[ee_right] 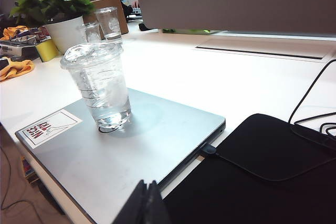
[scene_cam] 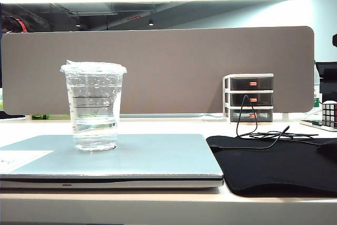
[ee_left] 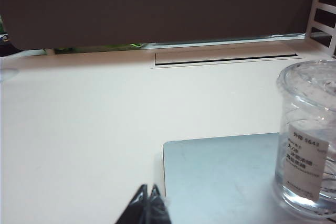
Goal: Pick up the coffee cup and place it over the laptop.
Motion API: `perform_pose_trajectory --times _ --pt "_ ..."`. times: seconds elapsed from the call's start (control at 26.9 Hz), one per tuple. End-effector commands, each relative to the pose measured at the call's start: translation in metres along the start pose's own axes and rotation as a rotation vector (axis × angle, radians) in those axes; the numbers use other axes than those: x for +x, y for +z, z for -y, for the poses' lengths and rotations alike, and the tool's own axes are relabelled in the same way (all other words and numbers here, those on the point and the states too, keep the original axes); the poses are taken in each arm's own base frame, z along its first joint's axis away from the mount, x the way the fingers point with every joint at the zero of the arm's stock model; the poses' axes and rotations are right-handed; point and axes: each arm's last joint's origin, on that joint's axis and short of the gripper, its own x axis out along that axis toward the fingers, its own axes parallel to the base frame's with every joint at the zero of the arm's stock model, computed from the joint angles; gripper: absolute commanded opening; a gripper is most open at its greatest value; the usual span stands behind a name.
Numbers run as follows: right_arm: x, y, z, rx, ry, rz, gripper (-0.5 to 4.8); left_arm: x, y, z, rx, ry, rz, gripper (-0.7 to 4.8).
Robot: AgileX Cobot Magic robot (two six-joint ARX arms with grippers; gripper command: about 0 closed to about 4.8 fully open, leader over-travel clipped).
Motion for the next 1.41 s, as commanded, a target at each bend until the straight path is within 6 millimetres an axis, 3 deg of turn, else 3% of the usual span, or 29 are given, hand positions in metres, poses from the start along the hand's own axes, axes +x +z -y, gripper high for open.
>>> perform_pose_trajectory --times 0.04,0.45,0.86,1.23,1.41 --pt "0.000 -0.003 0.001 0.011 -0.003 -0.013 -0.06 0.000 0.002 -0.001 -0.005 0.007 0.009 -0.05" --pt "0.000 -0.007 0.006 0.022 -0.172 -0.029 -0.06 0.001 0.001 -0.013 -0.008 0.116 0.004 -0.05" --pt "-0.005 -0.005 0.018 0.009 -0.631 0.027 -0.06 0.001 0.001 -0.018 -0.009 0.173 0.000 -0.05" --pt "-0.006 0.014 0.014 -0.091 -0.583 0.198 -0.06 0.001 0.001 -0.018 -0.009 0.173 0.000 -0.05" --pt "-0.007 0.006 0.019 -0.057 -0.711 0.130 -0.06 0.001 0.001 -0.018 -0.009 0.173 0.000 -0.05"
